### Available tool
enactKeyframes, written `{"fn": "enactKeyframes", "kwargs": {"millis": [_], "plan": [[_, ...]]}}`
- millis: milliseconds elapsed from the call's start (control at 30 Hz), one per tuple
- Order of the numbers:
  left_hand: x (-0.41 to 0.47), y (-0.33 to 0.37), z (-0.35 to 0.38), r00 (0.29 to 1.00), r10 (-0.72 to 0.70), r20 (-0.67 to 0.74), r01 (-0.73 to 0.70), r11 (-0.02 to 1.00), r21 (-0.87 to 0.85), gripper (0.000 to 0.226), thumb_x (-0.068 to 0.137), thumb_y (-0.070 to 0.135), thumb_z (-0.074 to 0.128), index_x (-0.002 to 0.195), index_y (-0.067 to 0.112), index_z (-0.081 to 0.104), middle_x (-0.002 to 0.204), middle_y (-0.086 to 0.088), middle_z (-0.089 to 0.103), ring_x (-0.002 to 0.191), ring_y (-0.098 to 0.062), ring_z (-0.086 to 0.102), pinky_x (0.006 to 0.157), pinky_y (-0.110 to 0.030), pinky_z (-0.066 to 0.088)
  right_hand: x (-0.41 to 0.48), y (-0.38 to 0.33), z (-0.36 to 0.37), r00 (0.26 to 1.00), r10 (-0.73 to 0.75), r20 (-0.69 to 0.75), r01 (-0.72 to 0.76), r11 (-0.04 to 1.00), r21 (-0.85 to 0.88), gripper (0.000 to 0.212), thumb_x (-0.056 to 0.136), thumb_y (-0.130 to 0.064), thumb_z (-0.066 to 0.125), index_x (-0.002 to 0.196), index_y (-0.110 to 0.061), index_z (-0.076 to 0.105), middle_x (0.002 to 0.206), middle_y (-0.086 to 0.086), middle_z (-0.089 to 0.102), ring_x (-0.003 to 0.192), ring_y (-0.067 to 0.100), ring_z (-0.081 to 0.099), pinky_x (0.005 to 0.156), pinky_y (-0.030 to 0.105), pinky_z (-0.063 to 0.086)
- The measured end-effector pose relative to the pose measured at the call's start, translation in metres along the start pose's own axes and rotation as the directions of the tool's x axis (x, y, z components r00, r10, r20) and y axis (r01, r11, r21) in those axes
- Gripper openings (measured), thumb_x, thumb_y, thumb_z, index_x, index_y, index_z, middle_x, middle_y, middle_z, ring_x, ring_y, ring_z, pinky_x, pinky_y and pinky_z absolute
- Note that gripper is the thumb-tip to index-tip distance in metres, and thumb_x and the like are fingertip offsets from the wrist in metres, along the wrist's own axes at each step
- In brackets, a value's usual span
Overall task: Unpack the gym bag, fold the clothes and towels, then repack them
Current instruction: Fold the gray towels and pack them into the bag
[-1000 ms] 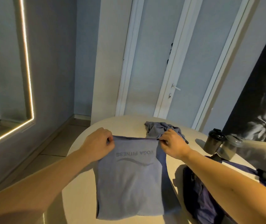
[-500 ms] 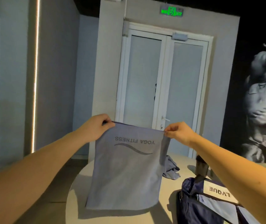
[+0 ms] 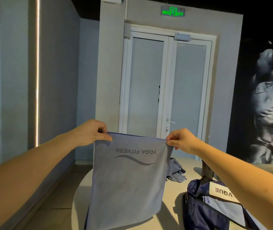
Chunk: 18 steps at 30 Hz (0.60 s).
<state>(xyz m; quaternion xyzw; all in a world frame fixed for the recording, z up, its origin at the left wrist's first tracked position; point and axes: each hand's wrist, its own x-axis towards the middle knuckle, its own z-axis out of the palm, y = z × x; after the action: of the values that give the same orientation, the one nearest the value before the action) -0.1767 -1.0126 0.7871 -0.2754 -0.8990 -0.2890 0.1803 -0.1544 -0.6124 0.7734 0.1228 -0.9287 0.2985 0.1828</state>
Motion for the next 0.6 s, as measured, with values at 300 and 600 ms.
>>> {"fn": "enactKeyframes", "kwargs": {"millis": [300,600], "plan": [[-0.013,-0.010,0.001,0.992,-0.034,0.124,0.036,0.999,-0.013,0.006,0.089,0.027,0.077,0.095,0.026,0.075,0.086,0.003,0.073,0.082,-0.014,0.071,0.081,-0.033,0.061,0.000,0.017,0.001,0.998,-0.058,-0.031,0.056,0.997,-0.057,0.008,0.093,-0.011,0.069,0.093,-0.015,0.076,0.089,-0.003,0.073,0.082,0.011,0.067,0.072,0.018,0.052],[-0.011,-0.012,0.022,0.996,-0.073,-0.056,0.071,0.997,-0.041,0.011,0.086,0.030,0.080,0.087,0.021,0.073,0.075,0.005,0.071,0.071,-0.012,0.068,0.068,-0.030,0.058,-0.001,0.016,0.002,0.997,-0.016,-0.080,0.013,0.999,-0.041,0.011,0.095,-0.011,0.067,0.094,-0.019,0.074,0.092,-0.003,0.072,0.087,0.010,0.065,0.079,0.025,0.052]]}}
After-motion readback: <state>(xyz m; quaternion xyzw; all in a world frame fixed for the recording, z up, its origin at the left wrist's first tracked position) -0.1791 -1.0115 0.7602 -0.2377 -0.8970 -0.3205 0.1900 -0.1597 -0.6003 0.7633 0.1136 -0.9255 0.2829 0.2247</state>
